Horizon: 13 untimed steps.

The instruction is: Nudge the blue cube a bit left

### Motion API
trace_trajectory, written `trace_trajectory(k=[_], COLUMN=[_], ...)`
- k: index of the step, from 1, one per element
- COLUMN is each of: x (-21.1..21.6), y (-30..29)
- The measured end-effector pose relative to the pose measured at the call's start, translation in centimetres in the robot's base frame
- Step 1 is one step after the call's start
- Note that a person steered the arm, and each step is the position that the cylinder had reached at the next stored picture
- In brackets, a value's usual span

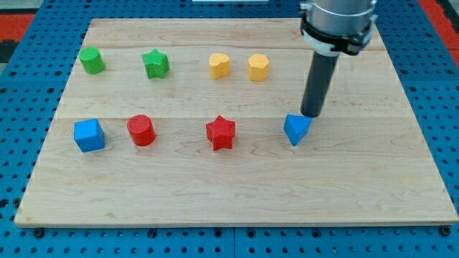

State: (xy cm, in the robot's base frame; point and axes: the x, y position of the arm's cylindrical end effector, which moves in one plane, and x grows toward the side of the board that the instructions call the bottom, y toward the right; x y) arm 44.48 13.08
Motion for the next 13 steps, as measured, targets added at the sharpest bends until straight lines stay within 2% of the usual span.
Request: trace_trajectory(k=[3, 4, 5, 6, 7, 8, 11, 12, 13], x=[2.7, 7.4, 11.9, 11.7, 8.3, 6.9, 4.6, 5.4, 11.2], y=[0.9, 2.4, -5.0, -16.4, -25.3, -32.2, -33.8, -34.0, -23.6])
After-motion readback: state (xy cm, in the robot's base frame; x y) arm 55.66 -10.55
